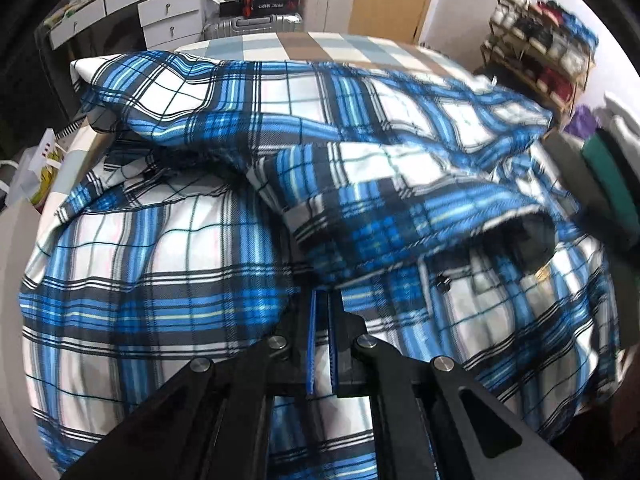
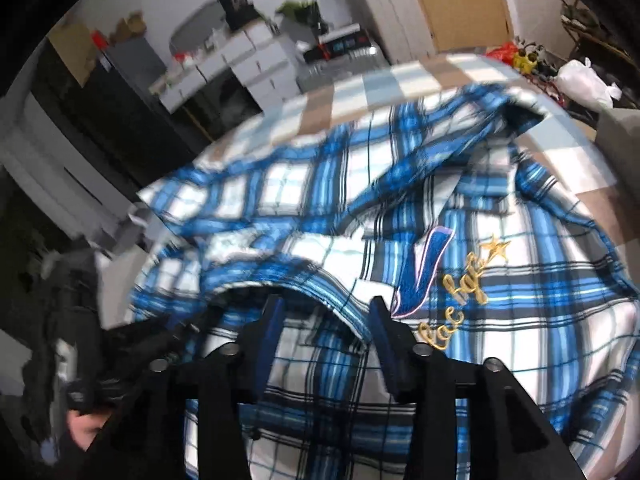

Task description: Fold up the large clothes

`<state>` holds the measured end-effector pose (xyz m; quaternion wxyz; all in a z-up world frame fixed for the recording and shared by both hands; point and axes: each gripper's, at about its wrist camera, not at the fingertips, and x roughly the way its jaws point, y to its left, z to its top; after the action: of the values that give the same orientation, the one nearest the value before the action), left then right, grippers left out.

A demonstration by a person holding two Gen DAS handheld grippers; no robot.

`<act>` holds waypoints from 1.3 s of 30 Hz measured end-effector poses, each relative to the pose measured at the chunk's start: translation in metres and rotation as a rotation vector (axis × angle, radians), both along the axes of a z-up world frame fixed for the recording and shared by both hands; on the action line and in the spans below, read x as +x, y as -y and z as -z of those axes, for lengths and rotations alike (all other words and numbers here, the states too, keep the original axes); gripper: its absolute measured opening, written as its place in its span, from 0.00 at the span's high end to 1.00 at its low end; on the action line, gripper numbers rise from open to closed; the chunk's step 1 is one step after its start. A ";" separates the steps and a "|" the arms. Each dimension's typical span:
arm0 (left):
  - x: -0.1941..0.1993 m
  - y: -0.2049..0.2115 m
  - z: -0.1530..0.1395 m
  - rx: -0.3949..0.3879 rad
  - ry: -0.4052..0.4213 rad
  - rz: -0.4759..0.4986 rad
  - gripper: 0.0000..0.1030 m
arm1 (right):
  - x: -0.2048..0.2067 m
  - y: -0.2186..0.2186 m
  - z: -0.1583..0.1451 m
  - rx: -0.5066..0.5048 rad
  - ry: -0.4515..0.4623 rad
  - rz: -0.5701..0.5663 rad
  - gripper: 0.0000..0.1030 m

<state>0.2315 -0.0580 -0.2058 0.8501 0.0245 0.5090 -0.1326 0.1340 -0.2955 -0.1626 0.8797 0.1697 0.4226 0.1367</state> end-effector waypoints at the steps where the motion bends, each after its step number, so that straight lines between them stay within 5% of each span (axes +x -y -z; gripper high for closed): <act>1: 0.003 -0.001 -0.001 0.004 -0.007 0.004 0.99 | -0.005 0.006 -0.006 0.014 0.039 0.020 0.51; 5: 0.002 -0.009 -0.019 -0.052 0.018 0.018 0.99 | -0.011 0.021 -0.028 0.028 0.163 0.091 0.45; 9: -0.011 -0.017 -0.053 -0.218 0.124 0.112 0.94 | 0.027 0.024 -0.048 -0.099 0.187 0.132 0.37; 10: -0.009 -0.019 -0.061 -0.255 0.164 0.120 0.87 | 0.041 0.025 -0.052 -0.134 0.186 0.130 0.38; 12: -0.011 -0.019 -0.060 -0.241 0.202 0.087 0.41 | 0.069 0.026 -0.060 -0.225 0.173 0.153 0.38; 16: 0.004 -0.007 -0.054 -0.201 0.209 0.057 0.40 | 0.130 0.040 -0.051 -0.334 0.057 0.174 0.41; 23: -0.028 -0.008 -0.048 -0.154 0.171 -0.003 0.40 | 0.164 0.068 0.038 -0.404 -0.254 0.214 0.57; 26: -0.032 -0.019 -0.047 -0.158 0.156 -0.033 0.40 | 0.147 0.075 0.035 -0.351 -0.234 0.229 0.57; 30: -0.029 -0.027 -0.041 -0.139 0.140 -0.077 0.40 | 0.128 0.060 -0.005 -0.305 -0.172 0.191 0.55; 34: -0.028 -0.046 -0.039 -0.224 0.100 -0.141 0.40 | 0.102 0.002 -0.033 -0.244 -0.079 -0.008 0.54; 39: -0.031 -0.059 -0.036 -0.255 0.080 -0.189 0.40 | 0.082 -0.060 0.000 -0.248 -0.098 -0.118 0.58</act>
<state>0.2009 0.0005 -0.1701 0.8746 -0.1266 0.4538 -0.1143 0.2158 -0.2351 -0.1630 0.8628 0.0410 0.4878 0.1262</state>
